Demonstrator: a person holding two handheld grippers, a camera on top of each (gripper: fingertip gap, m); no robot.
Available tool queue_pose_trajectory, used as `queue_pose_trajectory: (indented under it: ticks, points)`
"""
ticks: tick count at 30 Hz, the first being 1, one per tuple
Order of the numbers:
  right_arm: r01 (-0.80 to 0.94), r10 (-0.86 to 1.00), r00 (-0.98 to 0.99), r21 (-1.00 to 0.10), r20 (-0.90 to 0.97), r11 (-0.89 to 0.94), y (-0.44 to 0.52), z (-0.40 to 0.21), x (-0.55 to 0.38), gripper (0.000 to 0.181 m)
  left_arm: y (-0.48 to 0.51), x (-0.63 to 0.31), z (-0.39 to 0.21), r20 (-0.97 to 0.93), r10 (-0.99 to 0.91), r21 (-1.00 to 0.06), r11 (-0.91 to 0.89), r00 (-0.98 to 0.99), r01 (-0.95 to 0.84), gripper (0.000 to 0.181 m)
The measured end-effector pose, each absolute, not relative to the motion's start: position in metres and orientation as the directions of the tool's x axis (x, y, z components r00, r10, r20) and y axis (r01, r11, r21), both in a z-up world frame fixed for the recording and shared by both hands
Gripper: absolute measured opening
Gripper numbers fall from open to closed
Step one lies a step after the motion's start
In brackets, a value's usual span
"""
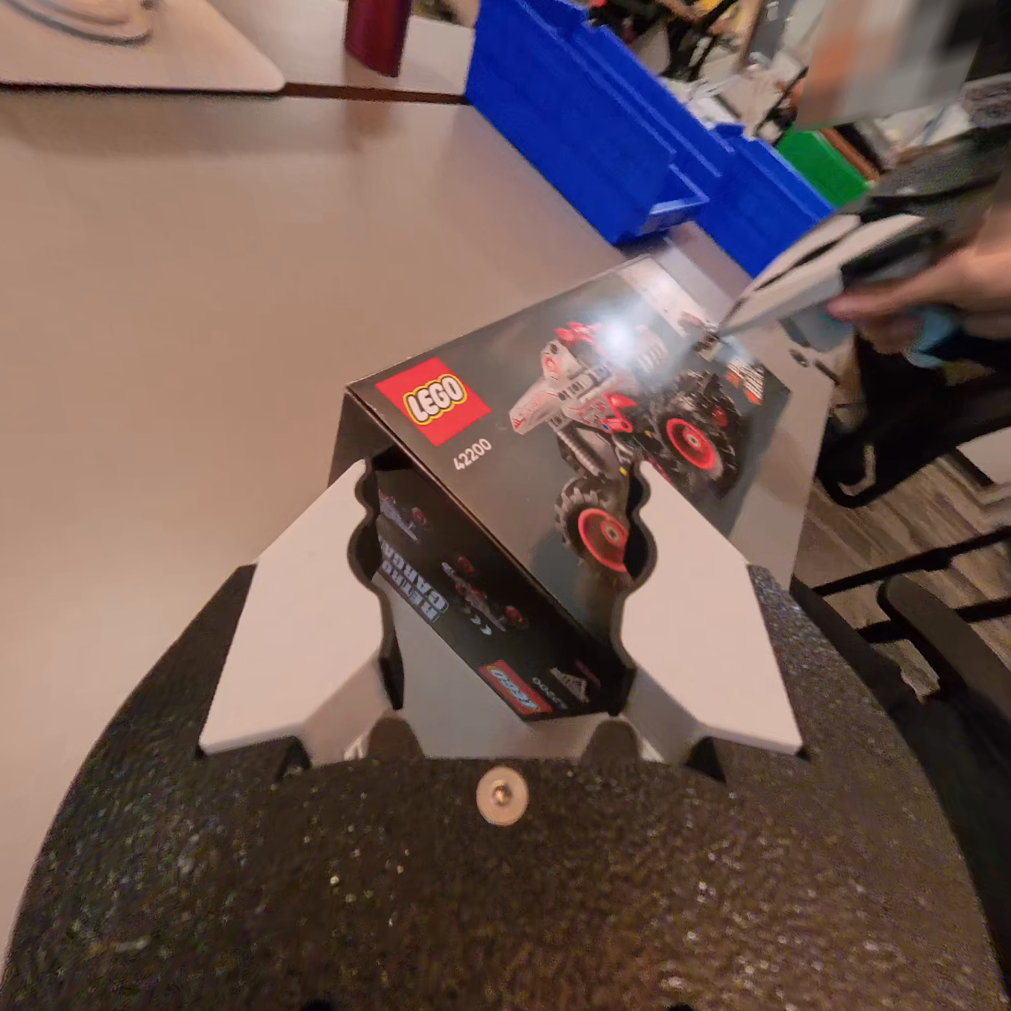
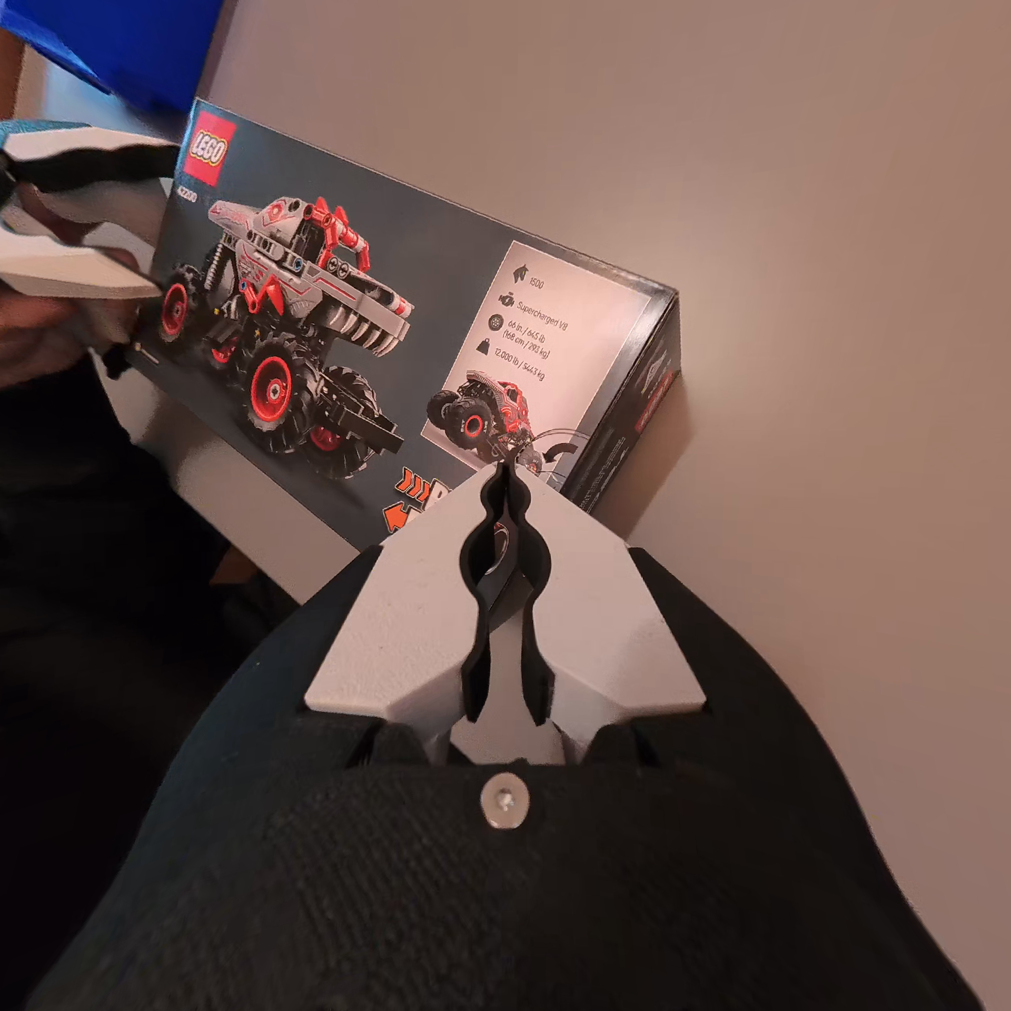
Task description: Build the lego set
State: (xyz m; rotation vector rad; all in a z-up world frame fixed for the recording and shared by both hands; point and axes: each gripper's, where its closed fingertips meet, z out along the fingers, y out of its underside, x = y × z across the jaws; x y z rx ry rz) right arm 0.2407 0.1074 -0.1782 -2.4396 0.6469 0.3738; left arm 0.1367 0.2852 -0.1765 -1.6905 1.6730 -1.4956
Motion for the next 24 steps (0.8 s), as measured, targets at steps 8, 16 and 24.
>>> queue_pose_trajectory:
  ticks: [8, 16, 24]
  points:
    - [-0.470, -0.302, 0.868, -0.460, -0.393, -0.753, 0.116, -0.168, 0.239, 0.000, 0.273, 0.129, -0.175, 0.252, -0.865, -0.904, -0.050, -0.434, -0.425, 0.119]
    - [-0.483, -0.274, 0.848, -0.448, -0.453, -0.752, 0.113, -0.157, 0.232, 0.022, 0.265, 0.119, -0.155, -0.089, -0.843, -0.923, 0.271, -0.531, -0.274, 0.150]
    - [-0.418, -0.284, 0.893, -0.411, -0.350, -0.810, 0.112, -0.166, 0.238, 0.038, 0.265, 0.141, -0.180, -0.225, -0.603, -0.605, 0.702, -0.765, -0.376, 0.157]
